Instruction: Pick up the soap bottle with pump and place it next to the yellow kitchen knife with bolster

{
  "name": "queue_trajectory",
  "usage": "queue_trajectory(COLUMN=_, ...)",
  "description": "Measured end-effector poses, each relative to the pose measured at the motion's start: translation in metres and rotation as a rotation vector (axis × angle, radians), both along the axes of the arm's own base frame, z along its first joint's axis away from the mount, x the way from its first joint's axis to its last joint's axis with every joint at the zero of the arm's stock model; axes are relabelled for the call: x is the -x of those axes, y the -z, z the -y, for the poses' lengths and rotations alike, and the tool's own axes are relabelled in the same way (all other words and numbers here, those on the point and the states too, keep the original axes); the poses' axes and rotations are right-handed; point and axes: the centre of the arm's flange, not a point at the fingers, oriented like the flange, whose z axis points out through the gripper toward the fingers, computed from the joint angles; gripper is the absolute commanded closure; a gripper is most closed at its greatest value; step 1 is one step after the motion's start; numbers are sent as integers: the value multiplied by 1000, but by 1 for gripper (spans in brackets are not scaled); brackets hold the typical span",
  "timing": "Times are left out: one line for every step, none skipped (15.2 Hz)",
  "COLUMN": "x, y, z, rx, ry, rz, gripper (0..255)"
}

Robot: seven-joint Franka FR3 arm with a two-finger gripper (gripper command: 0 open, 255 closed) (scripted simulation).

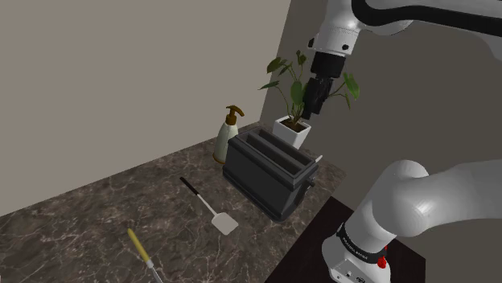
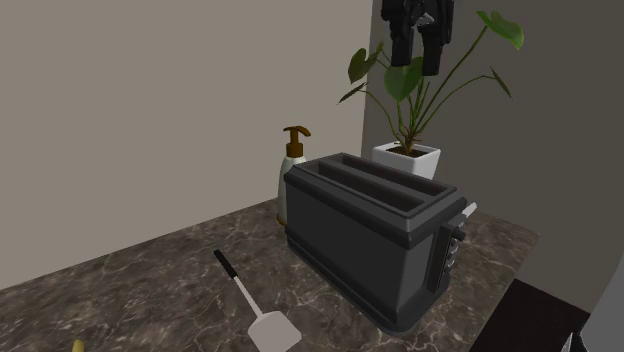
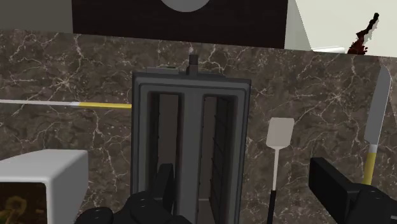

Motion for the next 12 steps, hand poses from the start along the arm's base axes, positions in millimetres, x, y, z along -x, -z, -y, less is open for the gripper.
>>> queue_trajectory(x=0, y=0, z=0, rx=0, ry=0, rz=0, gripper=0)
queue_trajectory(x=-4, y=2, z=1, rx=2, ry=0, rz=2, gripper=0)
queue_trajectory(x=-13, y=6, z=1, rx=5, ry=0, rz=6, gripper=0)
queue_trajectory(x=-23, y=12, z=0, rx=9, ry=1, rz=10, gripper=0)
queue_trajectory(x=-33, y=19, z=0, rx=13, ry=2, rz=15, gripper=0)
queue_trajectory(x=-43, y=22, z=0, rx=17, ry=2, rz=21, gripper=0)
queue_trajectory(x=-56, y=26, z=2, rx=21, ry=3, rz=27, gripper=0)
queue_trajectory(x=-66, y=32, z=1, rx=25, ry=4, rz=32, gripper=0)
queue_trajectory(x=-80, y=36, z=1, rx=29, ry=4, rz=38, gripper=0)
queue_trajectory(x=-91, y=41, z=4, rx=34, ry=4, rz=44, gripper=0)
queue_trajectory(x=-102, y=47, z=3, rx=38, ry=5, rz=49, gripper=0)
queue_trajectory(x=-112, y=51, z=5, rx=42, ry=5, rz=55, gripper=0)
